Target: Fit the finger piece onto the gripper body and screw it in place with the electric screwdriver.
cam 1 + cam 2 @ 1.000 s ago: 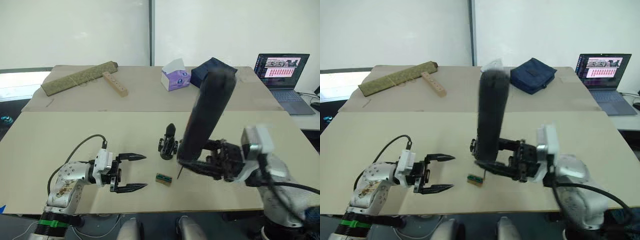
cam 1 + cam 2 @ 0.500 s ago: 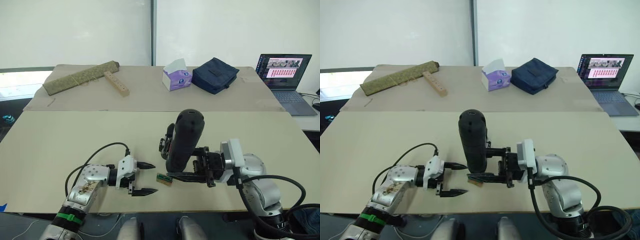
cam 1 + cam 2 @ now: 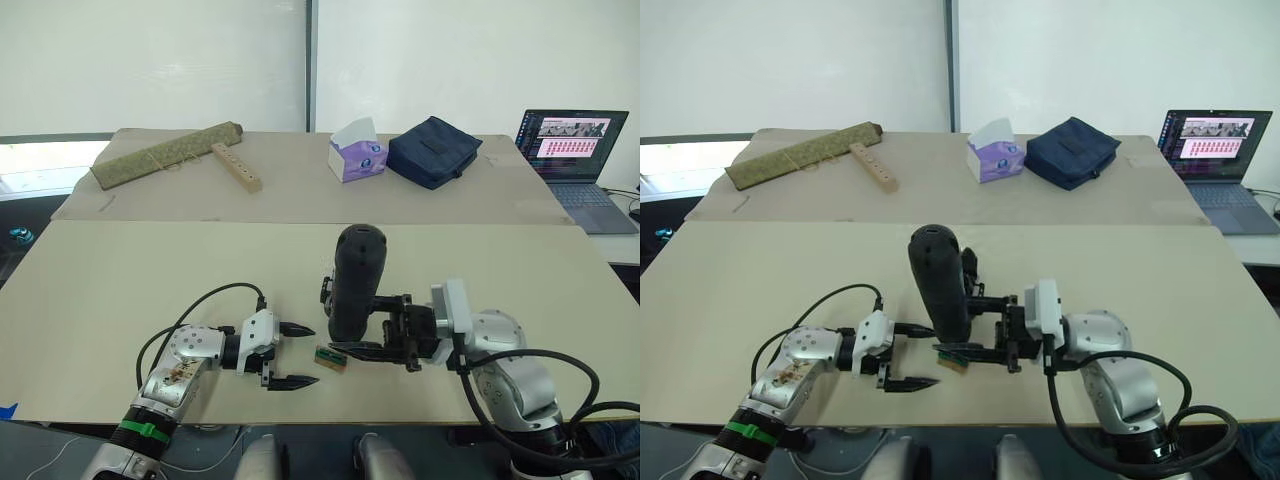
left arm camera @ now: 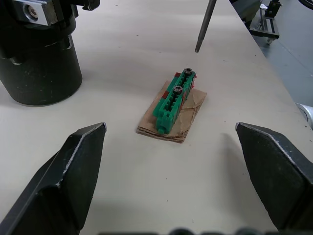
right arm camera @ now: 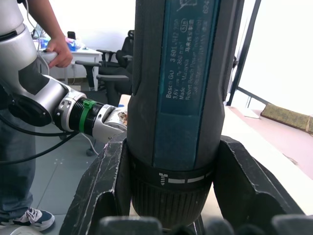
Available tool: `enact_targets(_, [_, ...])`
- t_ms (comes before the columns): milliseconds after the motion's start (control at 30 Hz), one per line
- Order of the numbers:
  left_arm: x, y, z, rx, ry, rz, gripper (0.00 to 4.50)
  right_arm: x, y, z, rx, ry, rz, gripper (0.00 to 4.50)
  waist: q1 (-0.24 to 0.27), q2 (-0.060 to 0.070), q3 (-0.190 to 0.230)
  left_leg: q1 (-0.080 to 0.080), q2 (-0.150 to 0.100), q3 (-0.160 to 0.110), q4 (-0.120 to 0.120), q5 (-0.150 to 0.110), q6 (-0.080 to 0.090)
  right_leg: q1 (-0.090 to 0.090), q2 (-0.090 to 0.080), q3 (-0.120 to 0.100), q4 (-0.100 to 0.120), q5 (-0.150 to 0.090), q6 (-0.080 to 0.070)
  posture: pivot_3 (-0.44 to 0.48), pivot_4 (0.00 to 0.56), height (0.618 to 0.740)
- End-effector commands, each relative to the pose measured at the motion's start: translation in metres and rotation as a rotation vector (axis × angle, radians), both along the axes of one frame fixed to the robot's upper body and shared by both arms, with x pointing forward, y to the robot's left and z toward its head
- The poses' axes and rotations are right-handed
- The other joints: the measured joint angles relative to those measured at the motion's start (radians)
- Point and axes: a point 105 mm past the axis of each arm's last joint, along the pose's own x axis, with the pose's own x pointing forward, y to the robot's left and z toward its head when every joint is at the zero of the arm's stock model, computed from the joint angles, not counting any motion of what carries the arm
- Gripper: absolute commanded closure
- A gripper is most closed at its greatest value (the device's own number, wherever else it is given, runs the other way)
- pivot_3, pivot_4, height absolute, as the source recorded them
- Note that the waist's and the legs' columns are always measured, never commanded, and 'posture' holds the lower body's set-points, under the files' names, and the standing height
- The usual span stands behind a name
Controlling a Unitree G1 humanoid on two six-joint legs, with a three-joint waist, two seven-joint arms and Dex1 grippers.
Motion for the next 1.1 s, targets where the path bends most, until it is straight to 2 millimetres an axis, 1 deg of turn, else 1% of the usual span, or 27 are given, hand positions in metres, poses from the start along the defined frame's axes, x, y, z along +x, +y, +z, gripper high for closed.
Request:
enact_targets(33, [-0.0030, -0.0014, -0.0050, 0.002, 0.022, -0.005, 0.00, -0.0015, -0.0023, 0.0118, 0.032, -0.066, 0.000, 2.57, 0.000, 0.000, 0.000, 0.000, 0.000, 0.000, 0.000, 0.000, 0.000, 0.000, 0.000, 0.000, 0.000, 0.000, 0.000, 0.000, 0.150, 0.740])
enact_targets(467, [-0.0063, 0.0005, -0.0071, 0.011, 0.040, -0.007, 0.00, 0.0012, -0.0041, 0.0082, 0.019, -0.056, -0.009, 2.57, 0.000, 0.000, 0.000, 0.000, 0.000, 0.000, 0.000, 0.000, 0.000, 0.000, 0.000, 0.000, 0.000, 0.000, 0.000, 0.000, 0.150, 0.740])
enact_targets(1100, [-0.0082, 0.0000, -0.0089, 0.015, 0.051, 0.005, 0.00, 0.0016, -0.0013, 0.0034, 0.015, -0.046, 0.003, 2.57, -0.001, 0.000, 0.000, 0.000, 0.000, 0.000, 0.000, 0.000, 0.000, 0.000, 0.000, 0.000, 0.000, 0.000, 0.000, 0.000, 0.150, 0.740])
